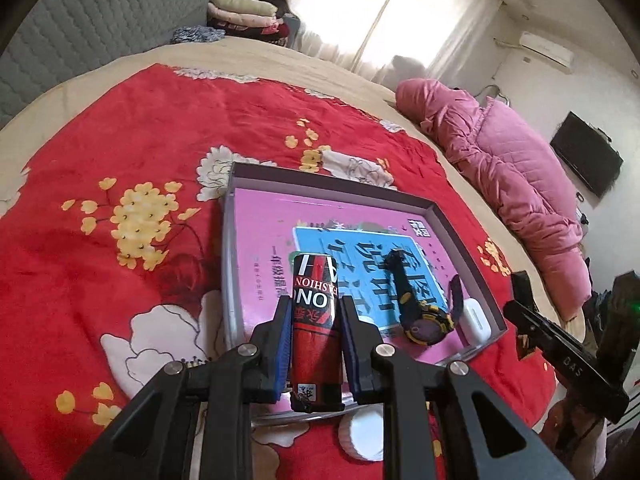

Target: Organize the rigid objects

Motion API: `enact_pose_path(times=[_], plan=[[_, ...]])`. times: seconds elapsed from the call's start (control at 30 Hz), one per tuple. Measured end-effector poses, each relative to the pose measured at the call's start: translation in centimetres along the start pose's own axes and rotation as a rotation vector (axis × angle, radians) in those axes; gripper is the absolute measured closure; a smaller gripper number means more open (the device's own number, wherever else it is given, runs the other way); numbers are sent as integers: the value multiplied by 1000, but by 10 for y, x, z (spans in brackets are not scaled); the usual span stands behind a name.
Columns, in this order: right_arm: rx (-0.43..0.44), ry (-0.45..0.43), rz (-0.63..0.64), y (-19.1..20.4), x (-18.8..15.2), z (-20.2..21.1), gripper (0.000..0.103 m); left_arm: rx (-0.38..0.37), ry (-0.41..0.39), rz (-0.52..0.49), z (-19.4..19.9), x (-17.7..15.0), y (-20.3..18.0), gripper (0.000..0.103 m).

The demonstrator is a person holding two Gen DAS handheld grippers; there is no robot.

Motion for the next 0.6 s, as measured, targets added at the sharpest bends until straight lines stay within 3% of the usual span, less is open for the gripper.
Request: enact_pose_path(times=[0.2, 0.6], plan=[[-5, 4, 2, 0, 0, -3, 79, -25, 27, -51, -8, -10, -22, 80], [-21, 12, 18, -1, 3, -11, 79, 46, 51, -97, -21, -15, -22, 80]])
Point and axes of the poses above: each gripper's, at about its wrist camera, not at the fingertips, and z roughly against the way its jaws point, y to its left, x to its top, the point moved 6 cm from there along -z, roughly the way its jaws point, and after that the axes turned 8 degrees about y, right-handed, at the moved point
